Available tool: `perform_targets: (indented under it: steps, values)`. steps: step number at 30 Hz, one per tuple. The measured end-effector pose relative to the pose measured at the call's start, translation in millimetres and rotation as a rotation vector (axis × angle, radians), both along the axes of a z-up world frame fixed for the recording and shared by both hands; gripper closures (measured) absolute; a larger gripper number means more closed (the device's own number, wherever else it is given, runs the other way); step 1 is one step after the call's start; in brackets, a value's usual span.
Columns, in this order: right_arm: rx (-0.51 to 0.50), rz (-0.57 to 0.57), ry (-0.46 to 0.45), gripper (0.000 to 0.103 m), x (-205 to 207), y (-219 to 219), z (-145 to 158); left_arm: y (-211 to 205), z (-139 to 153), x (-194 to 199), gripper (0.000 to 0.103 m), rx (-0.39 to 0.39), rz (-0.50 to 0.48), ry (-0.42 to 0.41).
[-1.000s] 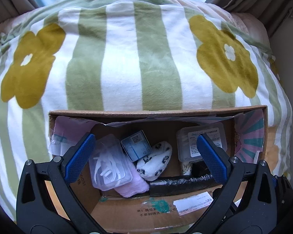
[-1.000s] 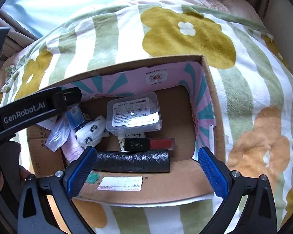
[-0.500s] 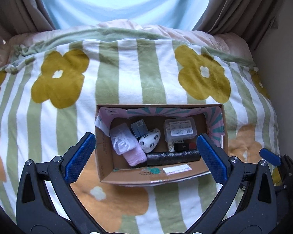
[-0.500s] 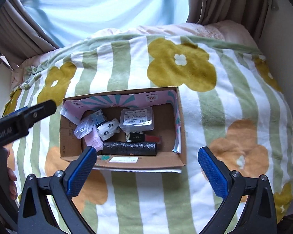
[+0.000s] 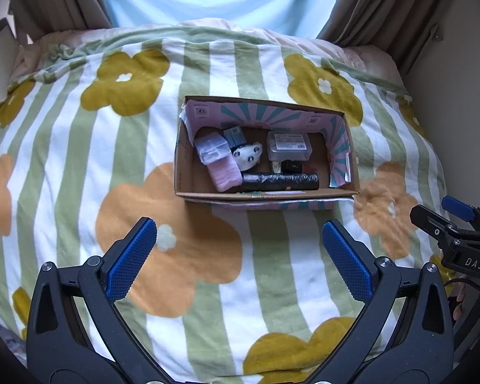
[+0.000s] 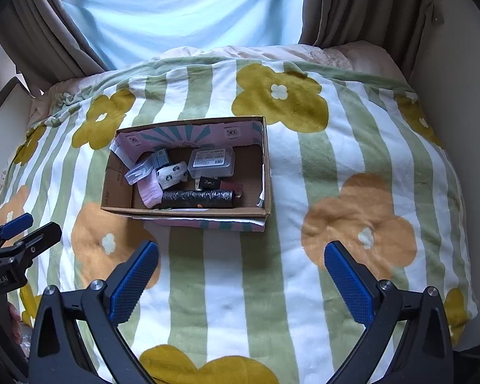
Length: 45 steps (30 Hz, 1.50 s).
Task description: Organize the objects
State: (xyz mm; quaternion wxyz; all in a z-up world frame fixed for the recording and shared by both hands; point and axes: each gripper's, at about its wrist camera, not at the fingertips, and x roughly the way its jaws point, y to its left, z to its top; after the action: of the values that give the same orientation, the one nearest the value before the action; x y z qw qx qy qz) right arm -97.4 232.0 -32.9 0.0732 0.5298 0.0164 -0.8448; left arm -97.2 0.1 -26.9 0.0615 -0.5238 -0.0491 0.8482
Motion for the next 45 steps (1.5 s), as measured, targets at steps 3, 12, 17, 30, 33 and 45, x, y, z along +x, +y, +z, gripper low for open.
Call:
perform_targets:
  steps: [3, 12, 17, 30, 33, 45]
  values:
    - [0.003, 0.01, -0.002, 0.0, 11, -1, -4, 1, -3, 14, 0.0, -0.007, -0.006, 0.001]
    - [0.003, 0.017, 0.013, 0.0, 17, -5, -1, 1, -4, 20, 0.0, 0.001, -0.005, 0.001]
    - [0.002, 0.023, 0.019, 0.0, 18, -8, 1, 0, -2, 19, 0.0, 0.003, -0.001, 0.002]
    - [0.003, 0.022, 0.023, 0.0, 16, -9, 2, 1, -1, 15, 0.0, 0.007, -0.003, -0.005]
    - [0.003, 0.022, 0.024, 0.0, 16, -9, 2, 2, -2, 14, 0.0, 0.01, -0.004, -0.008]
    - [0.004, 0.017, 0.025, 0.0, 11, -7, 3, 2, -5, 14, 0.0, 0.01, -0.007, -0.008]
